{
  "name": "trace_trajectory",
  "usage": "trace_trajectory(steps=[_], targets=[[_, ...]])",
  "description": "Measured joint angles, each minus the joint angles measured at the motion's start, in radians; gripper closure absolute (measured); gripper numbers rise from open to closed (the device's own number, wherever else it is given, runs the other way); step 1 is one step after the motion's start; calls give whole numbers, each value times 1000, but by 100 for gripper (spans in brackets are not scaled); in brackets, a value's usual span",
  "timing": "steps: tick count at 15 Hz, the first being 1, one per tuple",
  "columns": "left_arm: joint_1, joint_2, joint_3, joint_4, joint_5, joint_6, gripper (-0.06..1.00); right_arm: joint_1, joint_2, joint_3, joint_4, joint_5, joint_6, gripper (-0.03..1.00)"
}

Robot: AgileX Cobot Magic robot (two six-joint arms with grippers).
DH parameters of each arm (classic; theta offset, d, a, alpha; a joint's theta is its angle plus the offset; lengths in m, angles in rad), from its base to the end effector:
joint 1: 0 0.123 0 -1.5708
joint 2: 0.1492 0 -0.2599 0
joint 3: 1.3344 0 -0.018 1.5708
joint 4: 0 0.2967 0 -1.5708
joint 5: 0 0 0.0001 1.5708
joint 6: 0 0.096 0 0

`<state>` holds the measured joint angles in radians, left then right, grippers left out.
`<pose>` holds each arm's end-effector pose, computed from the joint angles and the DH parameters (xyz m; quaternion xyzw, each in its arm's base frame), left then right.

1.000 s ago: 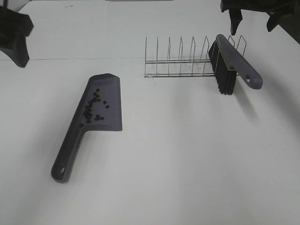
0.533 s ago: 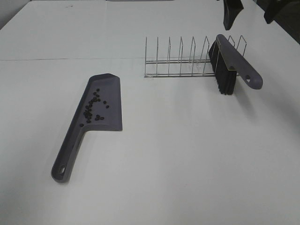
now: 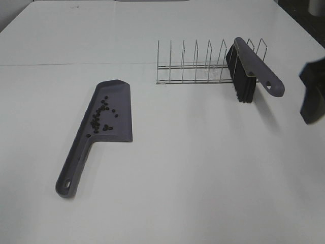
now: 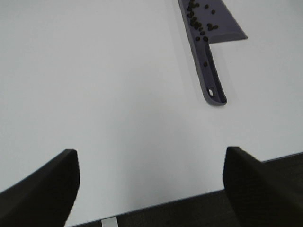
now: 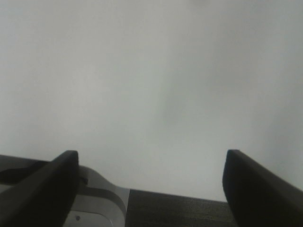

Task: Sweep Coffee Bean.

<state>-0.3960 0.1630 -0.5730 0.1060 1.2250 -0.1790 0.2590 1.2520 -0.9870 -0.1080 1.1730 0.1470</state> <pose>0.0740 -0.0206 0.2967 0.0947 0.9063 -0.0652 0.4068 0.2656 0.0605 0.2512 -0.0708 0.9901 -0.0286 0.1178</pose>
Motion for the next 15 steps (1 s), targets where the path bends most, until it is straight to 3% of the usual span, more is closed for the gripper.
trace_trajectory(steps=[4,6,7,8,12,15], targets=[[0,-90,23,0,-8,12,19,0,-365,288,19,-16,-29,27],[0,-90,28,-28,-44,79,19,0,-555,382,20,-15,-60,27],[0,-91,34,-57,-67,120,19,0,-610,400,23,-15,-68,27],[0,-91,37,-90,-97,166,19,0,-818,440,46,-14,-101,27],[0,-91,75,-118,-157,179,19,0,-1171,469,167,-84,-205,27],[0,-91,75,-118,-158,179,19,0,-1256,480,208,-98,-256,27]])
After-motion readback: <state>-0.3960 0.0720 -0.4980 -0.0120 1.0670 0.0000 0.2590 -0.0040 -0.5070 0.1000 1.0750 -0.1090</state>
